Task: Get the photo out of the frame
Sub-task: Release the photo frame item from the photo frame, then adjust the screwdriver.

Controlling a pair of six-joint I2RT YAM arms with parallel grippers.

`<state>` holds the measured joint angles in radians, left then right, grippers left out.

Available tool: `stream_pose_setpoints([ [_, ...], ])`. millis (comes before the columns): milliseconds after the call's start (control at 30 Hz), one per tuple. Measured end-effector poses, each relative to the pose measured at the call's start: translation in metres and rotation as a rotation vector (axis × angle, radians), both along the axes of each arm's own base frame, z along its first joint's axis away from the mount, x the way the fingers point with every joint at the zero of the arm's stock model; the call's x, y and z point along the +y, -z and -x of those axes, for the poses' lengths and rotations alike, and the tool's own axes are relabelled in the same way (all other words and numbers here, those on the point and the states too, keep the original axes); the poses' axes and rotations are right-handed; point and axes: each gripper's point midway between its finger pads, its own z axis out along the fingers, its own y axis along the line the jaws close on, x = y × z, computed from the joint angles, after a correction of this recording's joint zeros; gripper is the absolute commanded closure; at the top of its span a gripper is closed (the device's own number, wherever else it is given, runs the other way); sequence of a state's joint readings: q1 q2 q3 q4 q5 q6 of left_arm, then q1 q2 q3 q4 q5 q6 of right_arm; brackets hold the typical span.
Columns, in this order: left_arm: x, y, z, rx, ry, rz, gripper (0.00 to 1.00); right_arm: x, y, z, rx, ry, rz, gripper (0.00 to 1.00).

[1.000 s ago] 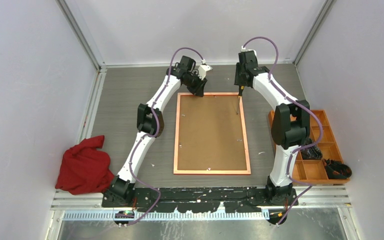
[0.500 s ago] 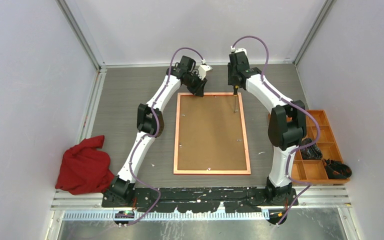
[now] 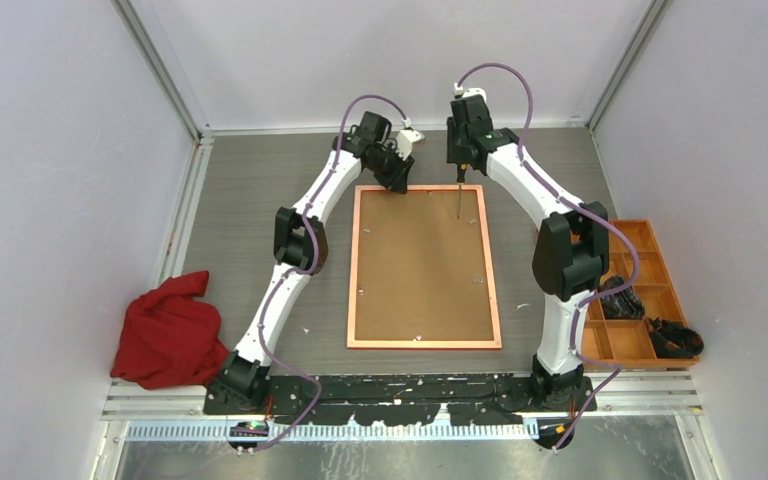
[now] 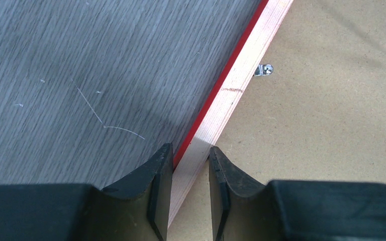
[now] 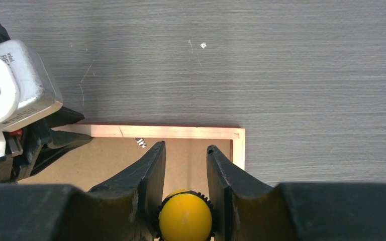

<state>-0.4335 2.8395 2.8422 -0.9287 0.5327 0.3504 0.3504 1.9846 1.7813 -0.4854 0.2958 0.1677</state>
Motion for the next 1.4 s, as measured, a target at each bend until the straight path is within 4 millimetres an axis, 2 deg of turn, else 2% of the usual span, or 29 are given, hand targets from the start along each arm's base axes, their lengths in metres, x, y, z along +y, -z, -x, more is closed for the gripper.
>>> stream_pose_setpoints([
  [100,0.0,0.001,0.0,0.003,0.001,0.001,0.58,0.0,0.003,0.003,0.019,0.012,-0.019,0.99],
  [267,0.004,0.003,-0.006,-0.002,-0.032,-0.003,0.27,-0.004,0.006,0.006,0.051,0.049,-0.101,0.99],
  [400,0.012,0.002,-0.011,0.0,-0.066,0.002,0.18,-0.017,0.004,0.006,0.077,0.087,-0.199,0.99],
  [467,0.016,0.001,-0.012,0.007,-0.084,0.0,0.08,-0.025,0.002,0.005,0.08,0.107,-0.24,0.99],
  [667,0.04,-0.008,-0.001,0.06,-0.151,-0.019,0.0,-0.047,-0.013,0.013,0.078,0.125,-0.376,0.99],
  [733,0.049,-0.02,0.01,0.074,-0.168,-0.016,0.0,-0.051,-0.021,0.017,0.068,0.115,-0.427,0.99],
  [833,0.058,-0.052,0.032,0.075,-0.172,0.017,0.0,-0.055,-0.04,0.026,0.042,0.086,-0.502,0.99],
  [1000,0.053,-0.135,0.078,0.034,-0.11,0.17,0.0,-0.042,-0.077,0.052,-0.029,-0.033,-0.617,0.99],
  [1067,0.046,-0.17,0.106,0.029,-0.053,0.254,0.0,-0.029,-0.09,0.069,-0.051,-0.096,-0.672,0.99],
  [1133,0.039,-0.193,0.13,0.036,0.003,0.317,0.0,-0.019,-0.105,0.083,-0.089,-0.162,-0.725,0.99],
  [1233,0.022,-0.217,0.17,0.077,0.115,0.4,0.0,-0.006,-0.125,0.105,-0.137,-0.254,-0.789,0.99],
  [1400,-0.009,-0.226,0.225,0.179,0.274,0.457,0.0,0.011,-0.163,0.133,-0.241,-0.4,-0.88,0.99],
])
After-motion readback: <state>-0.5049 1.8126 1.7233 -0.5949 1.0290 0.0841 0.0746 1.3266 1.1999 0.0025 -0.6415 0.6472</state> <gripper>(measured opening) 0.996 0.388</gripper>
